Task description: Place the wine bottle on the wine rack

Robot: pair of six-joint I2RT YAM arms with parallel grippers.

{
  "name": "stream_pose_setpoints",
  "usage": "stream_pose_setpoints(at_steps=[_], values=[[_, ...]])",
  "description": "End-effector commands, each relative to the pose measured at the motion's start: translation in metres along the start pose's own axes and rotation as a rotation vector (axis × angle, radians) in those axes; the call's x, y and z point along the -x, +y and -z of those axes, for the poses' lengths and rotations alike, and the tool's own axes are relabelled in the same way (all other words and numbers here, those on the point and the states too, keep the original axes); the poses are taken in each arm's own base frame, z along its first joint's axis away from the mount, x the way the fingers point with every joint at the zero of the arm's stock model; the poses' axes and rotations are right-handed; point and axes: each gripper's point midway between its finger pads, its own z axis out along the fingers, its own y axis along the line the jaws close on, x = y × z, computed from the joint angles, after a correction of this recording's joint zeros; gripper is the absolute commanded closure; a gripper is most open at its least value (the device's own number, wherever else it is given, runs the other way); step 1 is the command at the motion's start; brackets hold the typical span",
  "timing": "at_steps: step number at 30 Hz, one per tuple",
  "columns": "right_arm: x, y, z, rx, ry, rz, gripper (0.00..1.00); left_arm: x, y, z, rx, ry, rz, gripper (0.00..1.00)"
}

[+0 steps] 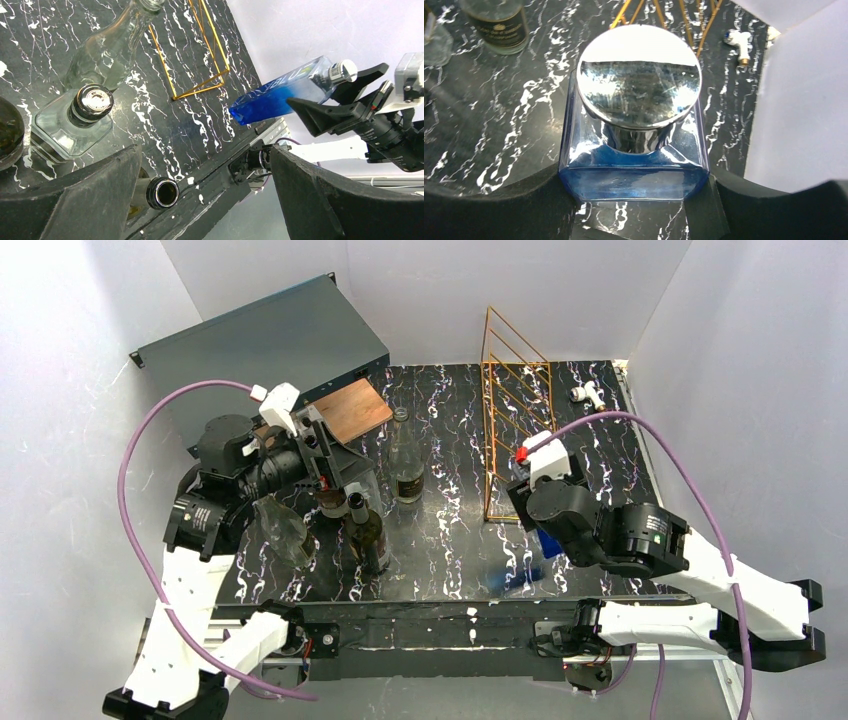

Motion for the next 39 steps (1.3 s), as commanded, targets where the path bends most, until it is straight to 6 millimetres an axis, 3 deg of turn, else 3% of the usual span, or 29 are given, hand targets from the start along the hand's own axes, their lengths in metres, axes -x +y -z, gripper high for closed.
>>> stream_pose_setpoints(at_steps=[1,11,14,20,32,35,39], values=[[0.031,-0.05,0.016,-0.217,-0.106,-0.101,0.99,-0.002,-0.003,0.0,-0.017,0.029,-0.019,0.01],[0.049,-0.075,0.006,-0.425,-0.162,-0.089,0.99,-0.005,0.003,-0.014,-0.025,0.103,-0.007,0.01],[0.051,-0.086,-0.024,-0.45,-0.111,-0.064,0.99,-0.003,-0.001,-0.014,-0.042,0.107,-0.018,0.01],[0.04,-0.14,-0.092,-0.45,-0.014,-0.173,0.99,0.001,-0.01,-0.01,-0.07,0.108,-0.024,0.01],[0.068,-0.239,-0.19,-0.382,-0.024,-0.186,0.99,0.004,-0.012,-0.001,-0.04,0.1,-0.069,0.01],[0.085,-0.253,-0.206,-0.352,-0.082,-0.15,0.99,0.003,-0.013,-0.001,-0.044,0.107,-0.049,0.01],[0.091,-0.241,-0.215,-0.29,-0.187,-0.13,0.99,-0.003,-0.01,-0.009,-0.051,0.136,0.001,0.01]])
